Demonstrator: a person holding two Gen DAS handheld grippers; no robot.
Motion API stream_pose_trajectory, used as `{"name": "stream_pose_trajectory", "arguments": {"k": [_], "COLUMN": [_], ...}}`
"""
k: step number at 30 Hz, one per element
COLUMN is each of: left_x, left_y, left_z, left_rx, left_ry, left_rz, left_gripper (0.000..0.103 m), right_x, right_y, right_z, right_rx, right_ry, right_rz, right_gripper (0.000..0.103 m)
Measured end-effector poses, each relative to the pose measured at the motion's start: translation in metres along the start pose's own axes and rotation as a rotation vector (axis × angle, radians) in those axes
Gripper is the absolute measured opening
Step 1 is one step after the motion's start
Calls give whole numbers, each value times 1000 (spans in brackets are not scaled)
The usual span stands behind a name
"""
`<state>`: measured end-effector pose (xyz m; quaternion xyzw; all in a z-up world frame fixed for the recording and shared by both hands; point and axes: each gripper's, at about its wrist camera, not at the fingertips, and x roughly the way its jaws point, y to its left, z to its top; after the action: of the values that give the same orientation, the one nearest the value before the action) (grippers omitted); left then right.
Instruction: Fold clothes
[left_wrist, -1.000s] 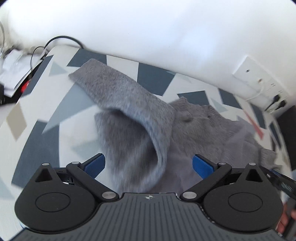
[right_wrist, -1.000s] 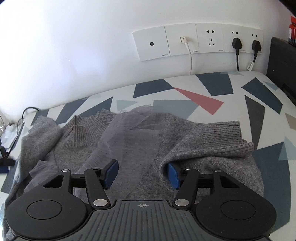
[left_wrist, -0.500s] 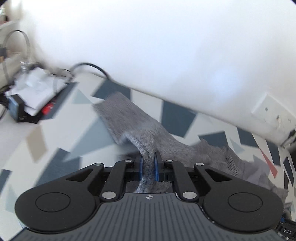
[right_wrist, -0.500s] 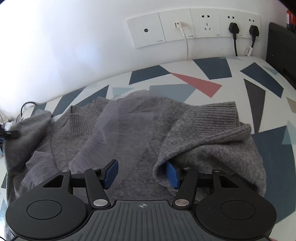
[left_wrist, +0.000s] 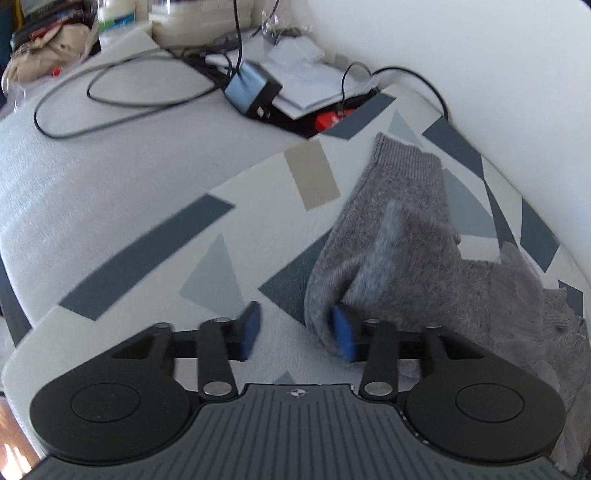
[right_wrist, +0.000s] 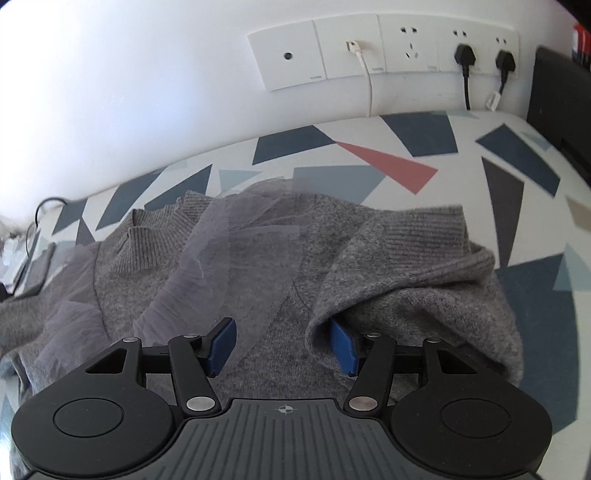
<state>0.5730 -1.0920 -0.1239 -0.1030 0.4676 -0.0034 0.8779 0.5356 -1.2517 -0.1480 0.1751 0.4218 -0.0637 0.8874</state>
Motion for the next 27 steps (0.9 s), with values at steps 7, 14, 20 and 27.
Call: {"name": "stream_pose_trajectory", "arguments": {"k": [7,14,20,27], "left_x": [-10,3,31,43], "left_y": [-33,-100,-134,-130], "left_z": [-5,-21,-48,-48], "left_rx": [183,511,672,659], "left_ry": [-30,10,104,96], "left_rz": [-51,-182,-175,-166], "left_gripper": [66,68,68,70], "right_x": [-24,-30,36,67], "right_y": [20,24,16,19], "right_z": [5,36,56,40], "right_rx": [-108,-136,-184,-225], "right_ry": [-29,-91,-17,-1], "right_rz": [-2,33,-93,-144], "right_gripper": [53,53,53,53]}}
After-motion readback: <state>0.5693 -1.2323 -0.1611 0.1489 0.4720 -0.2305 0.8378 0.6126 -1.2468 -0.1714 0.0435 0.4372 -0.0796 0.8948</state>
